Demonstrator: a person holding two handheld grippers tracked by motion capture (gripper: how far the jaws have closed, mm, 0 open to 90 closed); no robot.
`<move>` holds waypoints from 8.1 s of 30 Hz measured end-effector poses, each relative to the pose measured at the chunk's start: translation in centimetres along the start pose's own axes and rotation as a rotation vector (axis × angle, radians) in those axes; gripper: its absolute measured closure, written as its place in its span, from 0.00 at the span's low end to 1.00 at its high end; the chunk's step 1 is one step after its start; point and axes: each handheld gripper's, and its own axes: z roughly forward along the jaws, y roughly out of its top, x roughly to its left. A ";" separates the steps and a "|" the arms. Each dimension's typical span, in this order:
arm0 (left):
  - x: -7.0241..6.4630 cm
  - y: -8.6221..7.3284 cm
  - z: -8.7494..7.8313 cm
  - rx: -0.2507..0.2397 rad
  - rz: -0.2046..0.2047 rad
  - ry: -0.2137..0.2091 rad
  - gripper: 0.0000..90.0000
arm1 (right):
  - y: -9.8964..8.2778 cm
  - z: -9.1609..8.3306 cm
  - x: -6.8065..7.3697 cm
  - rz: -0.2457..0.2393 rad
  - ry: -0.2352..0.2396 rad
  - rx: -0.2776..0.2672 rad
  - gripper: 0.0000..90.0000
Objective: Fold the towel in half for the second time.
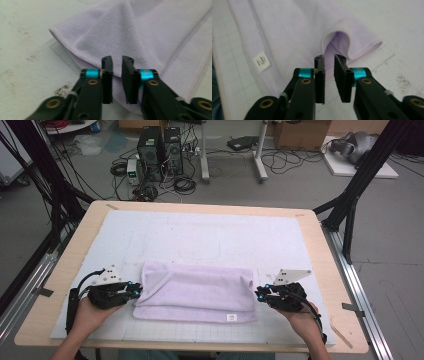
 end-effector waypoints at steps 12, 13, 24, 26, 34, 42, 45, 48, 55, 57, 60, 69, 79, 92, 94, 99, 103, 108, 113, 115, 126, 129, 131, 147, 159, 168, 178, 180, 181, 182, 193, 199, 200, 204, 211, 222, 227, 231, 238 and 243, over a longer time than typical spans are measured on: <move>0.3 0.7 3.5 0.095 0.033 -0.009 0.79 | 2.5 5.8 0.1 -0.098 0.021 0.125 0.75; 0.5 0.6 3.7 0.100 0.030 -0.003 0.80 | 2.2 6.1 -0.1 -0.090 0.015 0.139 0.75; 0.2 0.5 2.7 0.056 0.024 0.016 0.99 | 1.2 5.1 -0.6 -0.045 0.033 0.123 0.98; 0.2 0.6 1.8 0.032 0.018 0.024 0.99 | 1.4 4.0 -0.4 -0.039 0.040 0.085 0.98; -0.1 0.7 -0.9 -0.022 0.004 0.028 0.89 | 1.7 0.1 0.8 -0.062 0.053 0.006 0.97; -1.8 1.3 1.6 0.037 0.066 -0.055 0.79 | 2.3 1.2 1.4 -0.074 0.068 0.002 0.78; -1.8 0.8 2.7 0.099 0.081 -0.043 0.78 | 1.8 2.7 1.6 -0.072 0.090 0.034 0.73; -1.8 0.5 2.9 0.108 0.090 -0.038 0.94 | 0.9 4.2 1.7 -0.063 0.094 0.084 0.72; -1.5 0.7 0.3 0.022 0.051 -0.030 0.98 | 0.3 4.2 1.9 -0.073 0.103 0.100 0.96; -1.5 0.8 -0.7 -0.002 0.049 -0.018 0.98 | 0.9 3.1 1.9 -0.076 0.111 0.056 0.95; -1.5 1.0 -2.6 -0.044 0.042 -0.014 0.98 | 2.0 1.2 2.1 -0.094 0.110 0.003 0.95; -2.6 -0.4 -4.1 -0.021 0.044 -0.026 0.77 | 2.2 -1.4 3.3 -0.100 0.141 -0.039 0.79; -3.6 -2.1 0.0 0.109 0.117 -0.068 0.82 | -1.7 3.0 4.7 -0.097 0.177 0.093 0.78; -4.1 -1.2 -2.5 0.031 0.112 -0.087 0.97 | -0.6 0.3 4.1 -0.111 0.177 0.023 0.97; -4.3 -1.7 -2.2 0.050 0.110 -0.089 0.97 | -0.7 -0.1 4.2 -0.108 0.176 0.024 0.97; -4.1 -2.8 -1.2 0.082 0.077 -0.102 0.87 | -2.2 1.0 4.3 -0.090 0.241 0.077 0.92; -3.8 -2.2 -1.6 0.064 0.070 -0.081 0.84 | -1.9 0.6 4.0 -0.061 0.236 0.027 0.86; -3.7 -3.3 -1.1 0.090 0.062 -0.077 0.87 | -2.9 1.2 3.6 -0.044 0.223 0.053 0.85; -3.3 -2.8 -2.0 0.058 0.055 -0.068 0.80 | -3.1 1.1 3.3 -0.014 0.226 0.045 0.78; -3.0 -2.1 -2.2 0.039 0.056 -0.053 0.75 | -2.2 0.6 2.9 -0.008 0.213 0.020 0.73; 1.0 2.2 0.7 -0.023 0.011 0.024 0.66 | 3.0 2.8 -1.9 -0.009 0.070 -0.015 0.62; 2.3 2.8 1.8 -0.006 -0.002 0.063 0.64 | 3.1 3.5 -3.2 0.017 0.063 -0.013 0.61; 3.3 3.2 2.7 0.006 -0.013 0.080 0.63 | 3.0 4.1 -4.2 0.034 0.055 -0.006 0.60; 5.7 2.9 7.0 0.097 -0.102 0.068 0.52 | 1.3 7.5 -6.6 0.109 0.021 0.090 0.49; 5.7 2.2 7.2 0.073 -0.132 0.049 0.59 | 0.9 7.8 -6.4 0.128 0.018 0.098 0.54; 5.3 2.1 7.2 0.061 -0.131 0.035 0.75 | 1.0 7.9 -6.2 0.126 0.053 0.096 0.72; 4.6 2.5 7.0 0.060 -0.088 0.084 0.87 | 1.5 7.6 -5.8 0.096 0.050 0.103 0.86; 4.4 2.8 6.8 0.048 -0.075 0.107 0.88 | 1.6 7.4 -5.8 0.092 0.039 0.095 0.87; 4.3 3.0 6.7 0.034 -0.074 0.114 0.88 | 1.7 7.2 -5.9 0.089 0.022 0.085 0.87; 4.4 3.2 6.6 0.015 -0.075 0.122 0.89 | 1.9 7.0 -5.9 0.092 0.008 0.072 0.88; 7.5 8.3 6.3 -0.046 -0.091 0.202 0.89 | 6.8 5.8 -8.8 0.103 -0.065 0.001 0.88; 8.9 9.8 7.7 -0.047 -0.113 0.320 0.75 | 8.2 7.0 -11.3 0.149 -0.124 -0.005 0.69; 9.0 9.6 7.8 -0.031 -0.117 0.307 0.73 | 8.0 7.2 -11.6 0.164 -0.128 0.002 0.65; 8.8 8.4 7.8 0.026 -0.133 0.263 0.70 | 7.0 7.6 -11.4 0.168 -0.123 0.037 0.63; 6.6 6.5 6.7 -0.006 -0.114 0.178 0.69 | 6.2 7.1 -9.9 0.164 -0.057 0.017 0.63; 5.4 6.6 5.0 -0.056 -0.109 0.124 0.55 | 7.0 5.6 -7.7 0.182 -0.040 -0.057 0.42; 4.4 6.0 4.5 -0.049 -0.098 0.113 0.39 | 6.8 5.2 -6.7 0.178 -0.043 -0.070 0.28; 3.9 5.9 3.9 -0.033 -0.098 0.098 0.24 | 6.9 4.9 -6.0 0.173 -0.046 -0.069 0.22; 3.4 5.4 2.3 -0.057 -0.087 0.128 0.16 | 6.7 4.3 -5.0 0.161 -0.031 -0.079 0.18; 2.8 4.8 1.7 -0.062 -0.086 0.121 0.10 | 5.8 3.7 -4.3 0.175 -0.029 -0.103 0.15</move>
